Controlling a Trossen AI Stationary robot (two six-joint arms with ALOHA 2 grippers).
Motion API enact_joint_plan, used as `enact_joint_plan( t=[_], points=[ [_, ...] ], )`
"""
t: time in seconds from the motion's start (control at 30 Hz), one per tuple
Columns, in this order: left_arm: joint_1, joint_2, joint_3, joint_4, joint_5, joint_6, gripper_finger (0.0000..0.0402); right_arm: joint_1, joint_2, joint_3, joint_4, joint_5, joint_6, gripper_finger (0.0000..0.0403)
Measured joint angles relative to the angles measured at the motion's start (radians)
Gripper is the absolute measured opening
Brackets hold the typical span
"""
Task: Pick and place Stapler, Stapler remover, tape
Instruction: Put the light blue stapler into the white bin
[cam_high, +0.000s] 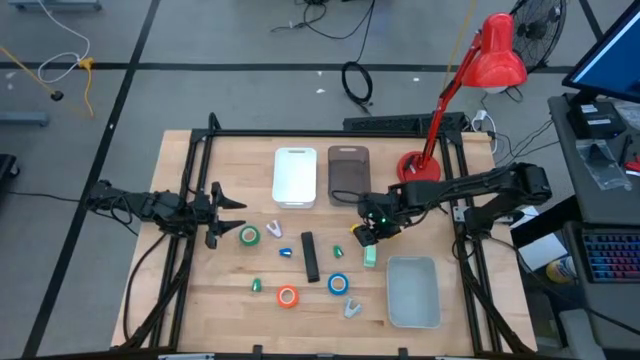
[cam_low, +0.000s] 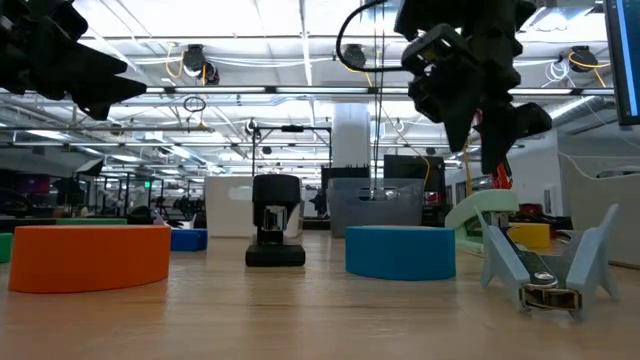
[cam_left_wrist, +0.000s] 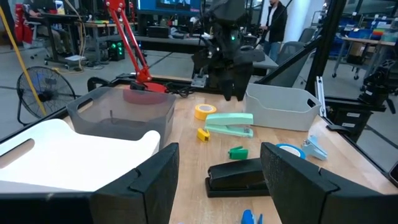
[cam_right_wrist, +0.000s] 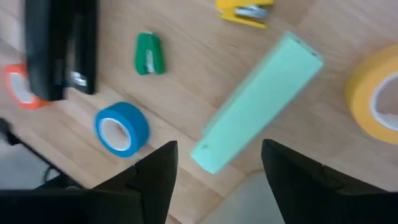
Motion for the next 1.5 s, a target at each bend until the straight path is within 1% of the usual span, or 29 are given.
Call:
enact_joint_plan(
  t=[0.2, 0.33, 0.4, 0.47, 0.57, 0.63, 0.73, 0.8, 1.03, 1.13, 1.23, 1.4, 1.5],
  points=[
    [0.000, 0.000, 0.000, 0.000, 0.000, -0.001, 0.0228, 0.000, 0.017, -0.001, -0.005, 0.003, 0.066, 0.0221],
    [0.000, 0.000, 0.000, 0.000, 0.000, 0.000, 0.0228, 0.000, 0.018, -0.014, -0.004, 0.032, 0.139, 0.0230],
    [0.000, 0.000, 0.000, 0.000, 0.000, 0.000, 0.0228, 0.001, 0.018, -0.029, 0.006, 0.027, 0.171, 0.0235],
    [0.000, 0.000, 0.000, 0.000, 0.000, 0.000, 0.0228, 0.007, 0.017, -0.059, 0.036, 0.012, 0.204, 0.0239],
    [0.000, 0.000, 0.000, 0.000, 0.000, -0.001, 0.0228, 0.015, 0.018, -0.118, 0.149, -0.024, 0.244, 0.0244],
    [0.000, 0.000, 0.000, 0.000, 0.000, -0.001, 0.0228, 0.015, 0.017, -0.155, 0.229, -0.027, 0.277, 0.0245],
    [0.000, 0.000, 0.000, 0.000, 0.000, 0.000, 0.0228, 0.014, 0.018, -0.195, 0.299, -0.025, 0.312, 0.0242],
    [0.000, 0.000, 0.000, 0.000, 0.000, 0.000, 0.0228, 0.014, 0.017, -0.215, 0.326, -0.026, 0.322, 0.0239],
    [0.000, 0.000, 0.000, -0.001, 0.000, 0.000, 0.0228, 0.027, 0.018, -0.255, 0.325, -0.026, 0.360, 0.0229],
    [0.000, 0.000, 0.000, -0.001, 0.000, 0.001, 0.0228, 0.027, 0.018, -0.262, 0.326, -0.026, 0.364, 0.0221],
    [0.000, 0.000, 0.000, 0.000, 0.000, 0.001, 0.0228, 0.027, 0.018, -0.267, 0.325, -0.025, 0.366, 0.0204],
    [0.000, 0.000, 0.000, 0.000, 0.000, -0.003, 0.0228, 0.025, 0.018, -0.267, 0.360, -0.021, 0.365, 0.0156],
    [0.000, 0.000, 0.000, 0.008, 0.000, -0.044, 0.0228, 0.025, 0.018, -0.267, 0.388, -0.018, 0.362, 0.0129]
  ],
)
